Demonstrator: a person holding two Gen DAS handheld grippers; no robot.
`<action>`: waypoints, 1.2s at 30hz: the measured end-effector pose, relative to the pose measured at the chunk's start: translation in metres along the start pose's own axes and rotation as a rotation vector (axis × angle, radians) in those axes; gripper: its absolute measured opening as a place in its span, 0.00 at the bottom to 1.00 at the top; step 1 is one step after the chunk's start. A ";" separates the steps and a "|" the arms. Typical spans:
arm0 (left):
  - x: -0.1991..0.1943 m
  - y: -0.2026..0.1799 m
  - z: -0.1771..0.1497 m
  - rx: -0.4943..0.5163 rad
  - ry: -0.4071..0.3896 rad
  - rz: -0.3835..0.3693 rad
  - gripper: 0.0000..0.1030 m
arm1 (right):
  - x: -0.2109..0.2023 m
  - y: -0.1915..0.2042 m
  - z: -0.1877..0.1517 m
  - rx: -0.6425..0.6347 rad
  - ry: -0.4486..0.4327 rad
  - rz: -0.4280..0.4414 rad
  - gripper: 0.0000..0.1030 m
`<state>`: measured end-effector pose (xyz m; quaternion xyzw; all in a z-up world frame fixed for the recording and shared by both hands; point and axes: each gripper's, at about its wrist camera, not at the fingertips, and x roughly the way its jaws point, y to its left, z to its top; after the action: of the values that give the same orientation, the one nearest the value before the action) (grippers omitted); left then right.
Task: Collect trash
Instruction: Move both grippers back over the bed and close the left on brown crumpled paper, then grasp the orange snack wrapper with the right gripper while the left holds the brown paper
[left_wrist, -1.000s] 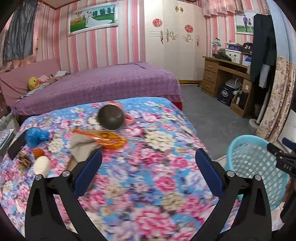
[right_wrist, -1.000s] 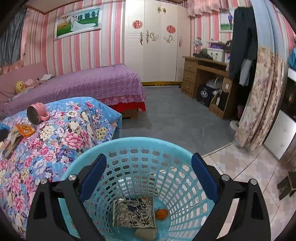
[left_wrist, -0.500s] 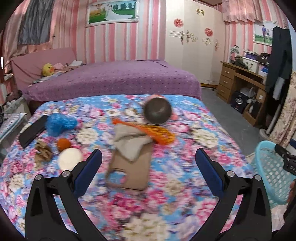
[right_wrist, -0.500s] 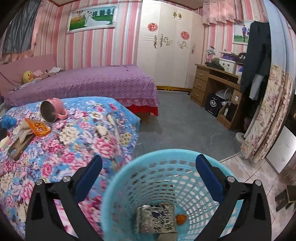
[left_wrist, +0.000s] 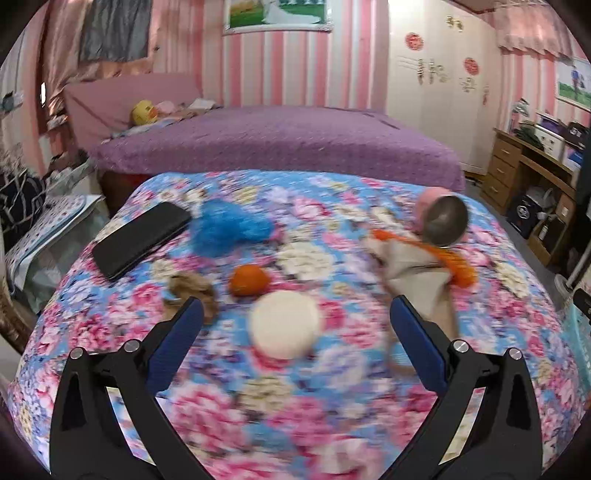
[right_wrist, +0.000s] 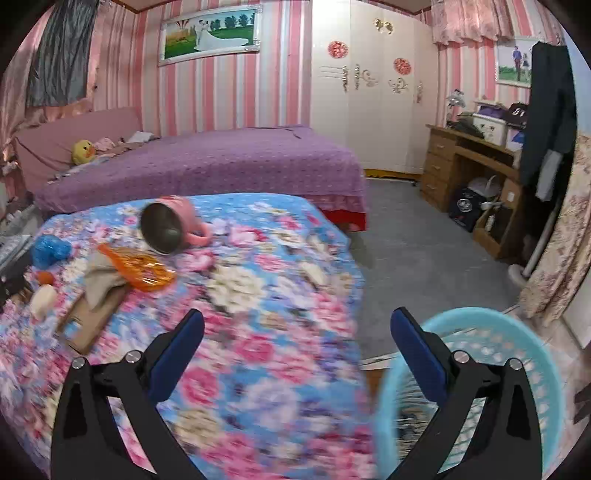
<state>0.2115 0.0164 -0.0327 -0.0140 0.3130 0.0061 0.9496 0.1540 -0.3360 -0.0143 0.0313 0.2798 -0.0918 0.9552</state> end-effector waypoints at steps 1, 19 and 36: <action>0.004 0.011 0.001 -0.011 0.007 0.015 0.95 | 0.001 0.006 0.001 0.007 0.000 0.015 0.96; 0.060 0.078 0.002 -0.067 0.144 0.076 0.84 | 0.032 0.073 0.005 -0.026 0.049 0.087 0.96; 0.043 0.090 0.010 -0.077 0.087 0.056 0.49 | 0.060 0.114 0.012 -0.162 0.092 0.160 0.96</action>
<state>0.2507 0.1064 -0.0523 -0.0418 0.3539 0.0443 0.9333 0.2319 -0.2350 -0.0357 -0.0196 0.3264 0.0093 0.9450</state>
